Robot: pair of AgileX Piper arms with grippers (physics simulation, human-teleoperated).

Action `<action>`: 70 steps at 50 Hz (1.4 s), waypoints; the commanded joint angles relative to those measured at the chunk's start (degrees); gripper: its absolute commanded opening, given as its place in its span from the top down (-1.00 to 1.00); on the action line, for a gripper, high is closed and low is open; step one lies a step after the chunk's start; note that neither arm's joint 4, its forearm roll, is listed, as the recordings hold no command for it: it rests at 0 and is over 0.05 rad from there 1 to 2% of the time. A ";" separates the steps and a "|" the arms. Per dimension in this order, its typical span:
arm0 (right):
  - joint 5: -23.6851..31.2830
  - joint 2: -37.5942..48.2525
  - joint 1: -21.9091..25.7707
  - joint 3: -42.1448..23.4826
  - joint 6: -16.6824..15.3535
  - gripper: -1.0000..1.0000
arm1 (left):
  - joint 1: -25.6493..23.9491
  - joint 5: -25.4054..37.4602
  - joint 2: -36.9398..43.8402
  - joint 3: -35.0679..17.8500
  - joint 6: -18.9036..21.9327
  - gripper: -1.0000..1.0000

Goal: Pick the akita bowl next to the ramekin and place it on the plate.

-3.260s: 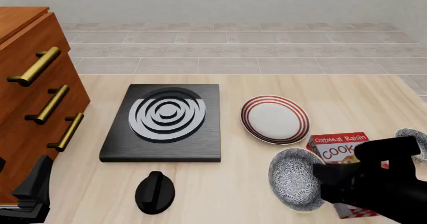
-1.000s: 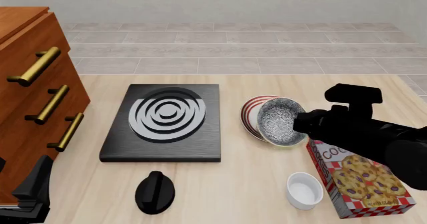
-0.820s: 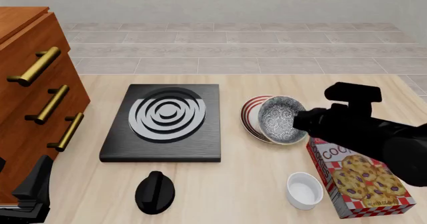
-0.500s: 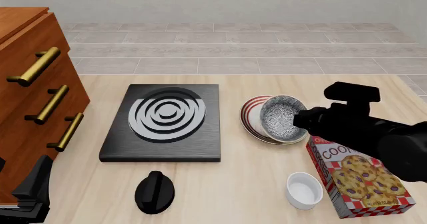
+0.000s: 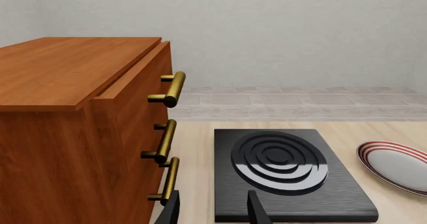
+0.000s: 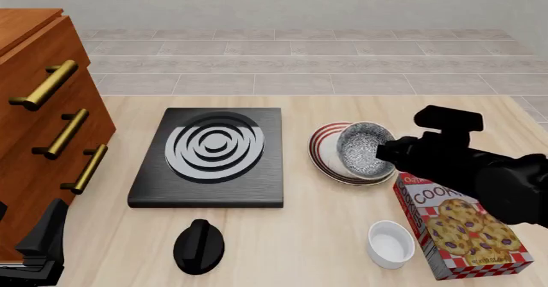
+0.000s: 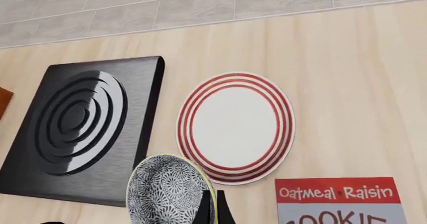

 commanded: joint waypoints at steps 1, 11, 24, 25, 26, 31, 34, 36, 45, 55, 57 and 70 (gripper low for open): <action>-1.82 2.44 -1.07 -0.69 0.07 1.00 | 0.00 0.00 0.00 0.00 0.00 -1.00; -3.14 4.85 -1.55 -1.34 -0.05 1.00 | 0.00 0.00 0.00 0.00 0.00 -1.00; -4.64 7.57 -2.47 -1.95 -0.25 1.00 | 0.00 0.00 0.00 0.00 0.00 -1.00; -4.66 7.64 -2.44 -1.98 -0.23 1.00 | 0.00 0.00 0.00 0.00 0.00 -1.00; -4.72 7.78 -2.40 -2.05 -0.22 1.00 | 0.00 0.00 0.00 0.00 0.00 -1.00; -5.26 8.71 -2.49 -2.30 -0.27 1.00 | 0.00 0.00 0.00 0.00 0.00 -1.00; -5.52 9.23 -2.56 -2.52 -0.22 1.00 | 0.00 0.00 0.00 0.00 0.00 -1.00; -5.72 9.70 -2.61 -2.71 -0.20 1.00 | 0.00 0.00 0.00 0.00 0.00 -1.00; -6.38 10.96 -2.68 -3.09 -0.20 1.00 | 0.00 0.00 0.00 0.00 0.00 -1.00; -7.29 12.35 -2.56 -3.33 0.00 1.00 | 0.00 0.00 0.00 0.00 0.00 -1.00; -7.49 12.69 -2.55 -3.50 0.03 1.00 | 0.00 0.00 0.00 0.00 0.00 -1.00; -8.31 15.48 -2.83 -5.26 -0.40 1.00 | 0.00 0.00 0.00 0.00 0.00 -1.00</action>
